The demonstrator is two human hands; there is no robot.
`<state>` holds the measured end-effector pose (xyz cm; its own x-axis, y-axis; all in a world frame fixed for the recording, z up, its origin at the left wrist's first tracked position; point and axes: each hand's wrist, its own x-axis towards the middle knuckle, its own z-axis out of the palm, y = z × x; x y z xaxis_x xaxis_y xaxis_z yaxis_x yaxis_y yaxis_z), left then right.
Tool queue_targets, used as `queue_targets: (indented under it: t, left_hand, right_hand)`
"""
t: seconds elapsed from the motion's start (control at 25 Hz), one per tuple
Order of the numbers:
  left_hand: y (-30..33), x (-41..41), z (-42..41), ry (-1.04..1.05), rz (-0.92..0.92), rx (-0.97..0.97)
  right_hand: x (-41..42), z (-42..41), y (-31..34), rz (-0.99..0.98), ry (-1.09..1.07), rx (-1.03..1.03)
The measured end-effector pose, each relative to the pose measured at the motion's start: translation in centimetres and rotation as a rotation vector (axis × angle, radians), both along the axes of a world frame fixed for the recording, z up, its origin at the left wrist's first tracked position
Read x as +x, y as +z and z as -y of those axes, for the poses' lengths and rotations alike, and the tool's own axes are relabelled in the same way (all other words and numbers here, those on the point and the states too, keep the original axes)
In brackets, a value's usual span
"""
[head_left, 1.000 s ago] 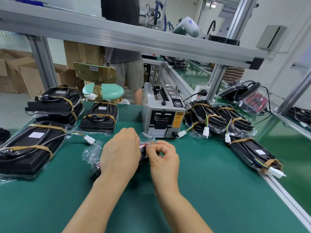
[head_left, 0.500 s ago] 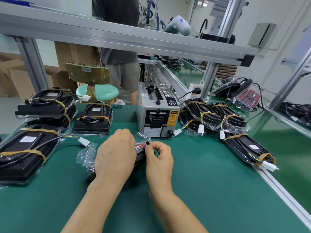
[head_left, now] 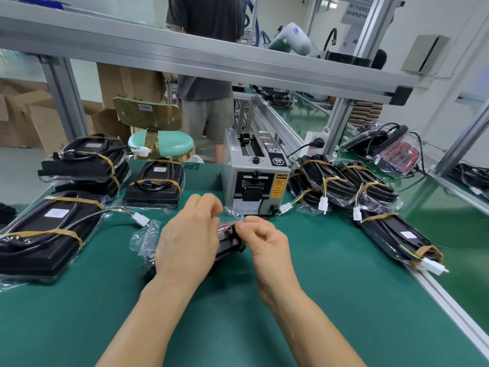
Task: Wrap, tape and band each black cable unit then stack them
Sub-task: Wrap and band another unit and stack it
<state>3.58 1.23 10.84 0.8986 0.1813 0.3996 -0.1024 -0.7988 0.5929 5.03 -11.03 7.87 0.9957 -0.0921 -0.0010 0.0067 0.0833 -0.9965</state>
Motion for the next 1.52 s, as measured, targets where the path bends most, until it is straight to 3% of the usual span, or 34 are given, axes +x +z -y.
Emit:
queue_targets:
  t: [0.12, 0.2, 0.28, 0.56, 1.2, 1.52]
  left_hand:
    - [0.4, -0.1, -1.2, -0.187, -0.042, 0.029]
    - [0.5, -0.3, -1.9, -0.222, -0.13, 0.15]
    - [0.3, -0.5, -2.3, -0.186, -0.143, 0.212]
    - [-0.3, -0.6, -1.6, -0.064, -0.079, 0.16]
    - [-0.5, -0.9, -1.4, -0.07, -0.015, 0.147]
    - [-0.8, -0.7, -1.6, -0.049, 0.011, 0.204]
  right_hand:
    - [0.2, -0.6, -0.2, -0.011, 0.0, 0.056]
    - [0.8, -0.6, -0.2, -0.036, 0.024, 0.111]
    - [1.3, -0.4, -0.1, -0.05, 0.052, 0.138]
    - [1.1, -0.4, -0.1, 0.0, 0.05, -0.016]
    - [0.6, -1.6, -0.5, 0.084, -0.078, -0.186]
    - [1.1, -1.0, -0.4, 0.088, 0.003, -0.167]
